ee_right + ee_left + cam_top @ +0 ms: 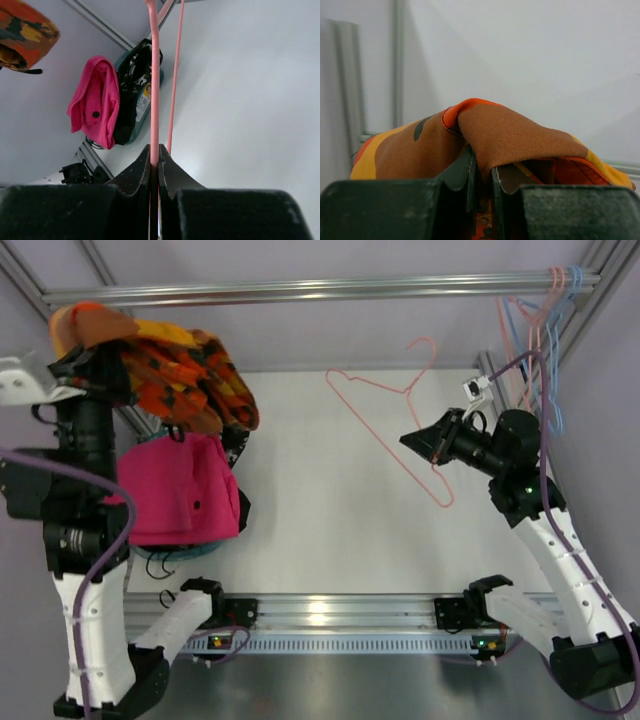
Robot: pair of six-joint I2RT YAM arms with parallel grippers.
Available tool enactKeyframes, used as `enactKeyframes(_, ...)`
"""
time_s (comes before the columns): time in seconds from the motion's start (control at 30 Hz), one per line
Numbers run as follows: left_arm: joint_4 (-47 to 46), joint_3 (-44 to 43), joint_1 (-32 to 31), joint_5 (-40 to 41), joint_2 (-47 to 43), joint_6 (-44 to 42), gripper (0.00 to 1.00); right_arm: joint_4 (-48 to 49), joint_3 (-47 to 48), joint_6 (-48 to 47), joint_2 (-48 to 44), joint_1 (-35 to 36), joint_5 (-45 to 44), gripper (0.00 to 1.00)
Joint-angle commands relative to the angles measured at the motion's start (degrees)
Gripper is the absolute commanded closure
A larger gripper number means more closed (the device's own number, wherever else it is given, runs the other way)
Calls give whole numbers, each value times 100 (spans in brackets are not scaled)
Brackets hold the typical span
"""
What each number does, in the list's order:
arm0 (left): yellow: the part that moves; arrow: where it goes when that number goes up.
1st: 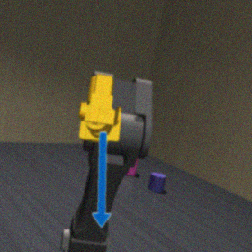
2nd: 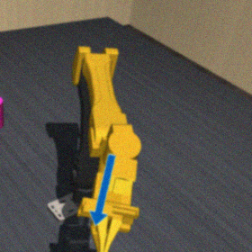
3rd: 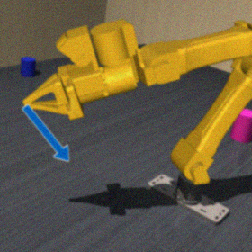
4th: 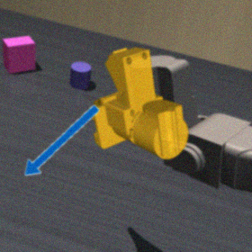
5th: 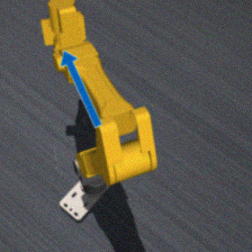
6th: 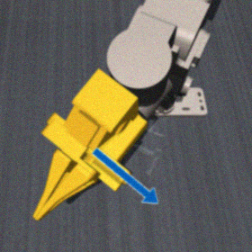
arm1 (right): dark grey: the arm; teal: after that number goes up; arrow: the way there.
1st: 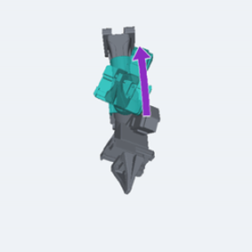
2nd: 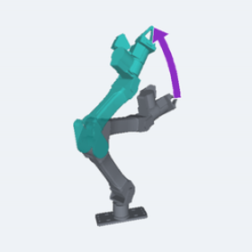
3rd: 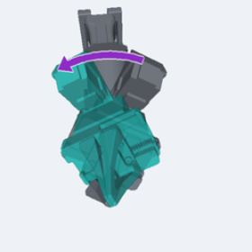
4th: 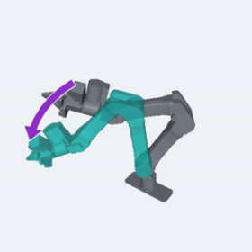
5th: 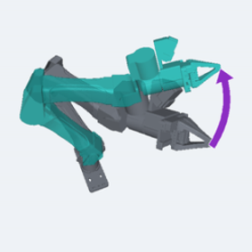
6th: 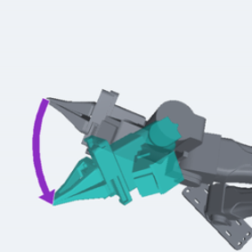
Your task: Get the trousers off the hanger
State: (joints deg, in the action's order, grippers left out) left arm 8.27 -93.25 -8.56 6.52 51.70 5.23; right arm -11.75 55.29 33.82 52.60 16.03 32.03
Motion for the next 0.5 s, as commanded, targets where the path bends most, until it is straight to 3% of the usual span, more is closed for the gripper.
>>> enactKeyframes(0.0,-951,-27,661,94,-783,171,100,-11,360,-332,-162,102,58,100)
enactKeyframes(0.23,-511,596,1777,51,-2048,-653,100,-178,509,-482,-197,93,137,100)
enactKeyframes(0.47,411,905,1831,674,-2428,-1428,100,-231,501,-570,-206,93,154,100)
